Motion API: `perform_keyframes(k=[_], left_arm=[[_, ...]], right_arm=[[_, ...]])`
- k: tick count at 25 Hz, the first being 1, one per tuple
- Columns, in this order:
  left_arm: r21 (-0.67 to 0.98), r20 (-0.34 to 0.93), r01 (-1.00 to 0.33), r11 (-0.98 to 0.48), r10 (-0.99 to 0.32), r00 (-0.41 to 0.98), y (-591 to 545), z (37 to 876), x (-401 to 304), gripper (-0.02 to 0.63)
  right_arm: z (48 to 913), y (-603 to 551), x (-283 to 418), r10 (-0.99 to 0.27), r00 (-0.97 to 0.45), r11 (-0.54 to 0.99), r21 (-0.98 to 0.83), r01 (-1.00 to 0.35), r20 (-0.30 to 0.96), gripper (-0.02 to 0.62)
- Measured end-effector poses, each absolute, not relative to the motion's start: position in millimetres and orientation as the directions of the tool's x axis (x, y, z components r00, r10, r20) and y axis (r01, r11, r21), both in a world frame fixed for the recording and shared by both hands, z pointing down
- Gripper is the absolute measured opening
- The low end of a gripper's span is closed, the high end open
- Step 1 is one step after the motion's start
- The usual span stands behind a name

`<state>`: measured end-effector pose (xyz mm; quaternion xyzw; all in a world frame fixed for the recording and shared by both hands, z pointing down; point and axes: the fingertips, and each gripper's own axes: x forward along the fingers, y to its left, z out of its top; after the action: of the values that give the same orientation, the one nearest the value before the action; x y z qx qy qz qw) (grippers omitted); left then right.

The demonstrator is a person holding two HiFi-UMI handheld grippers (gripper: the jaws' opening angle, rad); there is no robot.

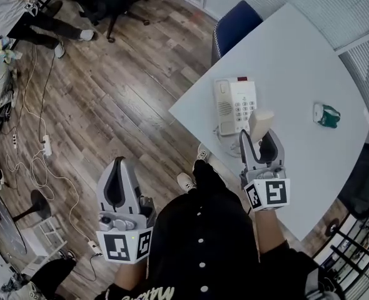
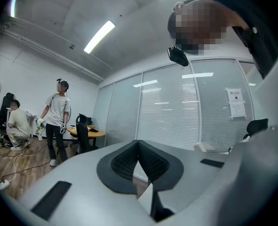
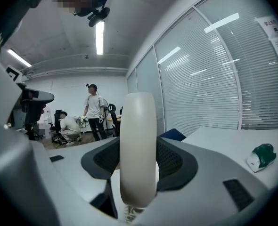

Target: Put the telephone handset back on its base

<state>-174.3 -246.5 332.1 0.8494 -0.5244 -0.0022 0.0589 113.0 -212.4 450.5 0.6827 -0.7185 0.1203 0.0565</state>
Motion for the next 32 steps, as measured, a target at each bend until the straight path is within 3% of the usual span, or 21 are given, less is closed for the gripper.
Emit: perform_keyframes(k=[32], left_arm=[[0.107, 0.21, -0.917, -0.385, -0.892, 0.399, -278.2, 387.2, -155.2, 0.014]], right_arm=[[565.1, -270.9, 113.9, -0.879, -0.117, 0.02, -0.21, -0.977, 0.462, 0.238]])
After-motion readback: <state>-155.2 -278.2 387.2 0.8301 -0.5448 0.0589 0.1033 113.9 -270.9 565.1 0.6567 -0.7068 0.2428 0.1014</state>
